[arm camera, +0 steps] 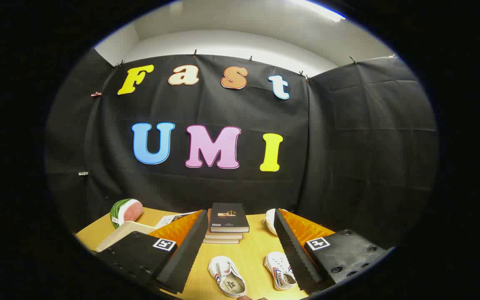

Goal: Open the storage box then place both shoes into the box .Put the left shoe in first, then the right shoe, with the right side of both shoes facing outward in a uniform manner.

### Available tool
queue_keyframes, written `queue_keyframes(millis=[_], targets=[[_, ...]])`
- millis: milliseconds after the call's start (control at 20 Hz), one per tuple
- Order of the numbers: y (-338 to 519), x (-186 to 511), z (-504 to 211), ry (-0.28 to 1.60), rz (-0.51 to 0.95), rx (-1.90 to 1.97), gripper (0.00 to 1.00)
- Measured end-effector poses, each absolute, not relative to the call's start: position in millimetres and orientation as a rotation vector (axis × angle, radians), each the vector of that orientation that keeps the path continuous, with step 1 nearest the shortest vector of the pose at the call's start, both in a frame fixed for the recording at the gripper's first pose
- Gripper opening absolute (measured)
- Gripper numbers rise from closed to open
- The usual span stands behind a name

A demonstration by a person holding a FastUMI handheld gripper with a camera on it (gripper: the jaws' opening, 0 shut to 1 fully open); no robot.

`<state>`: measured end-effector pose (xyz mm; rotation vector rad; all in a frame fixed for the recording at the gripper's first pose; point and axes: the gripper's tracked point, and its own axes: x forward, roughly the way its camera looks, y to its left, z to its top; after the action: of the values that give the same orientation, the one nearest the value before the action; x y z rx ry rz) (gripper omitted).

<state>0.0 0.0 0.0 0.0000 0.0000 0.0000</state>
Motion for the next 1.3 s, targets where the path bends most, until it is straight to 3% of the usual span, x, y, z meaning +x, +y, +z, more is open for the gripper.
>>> queue_keyframes(millis=[1000,1300], targets=[[2.4,2.2,-22.7,0.080,-0.002,0.024,0.97],[23.1,6.2,-36.3,0.218,0.090,0.099,0.97]])
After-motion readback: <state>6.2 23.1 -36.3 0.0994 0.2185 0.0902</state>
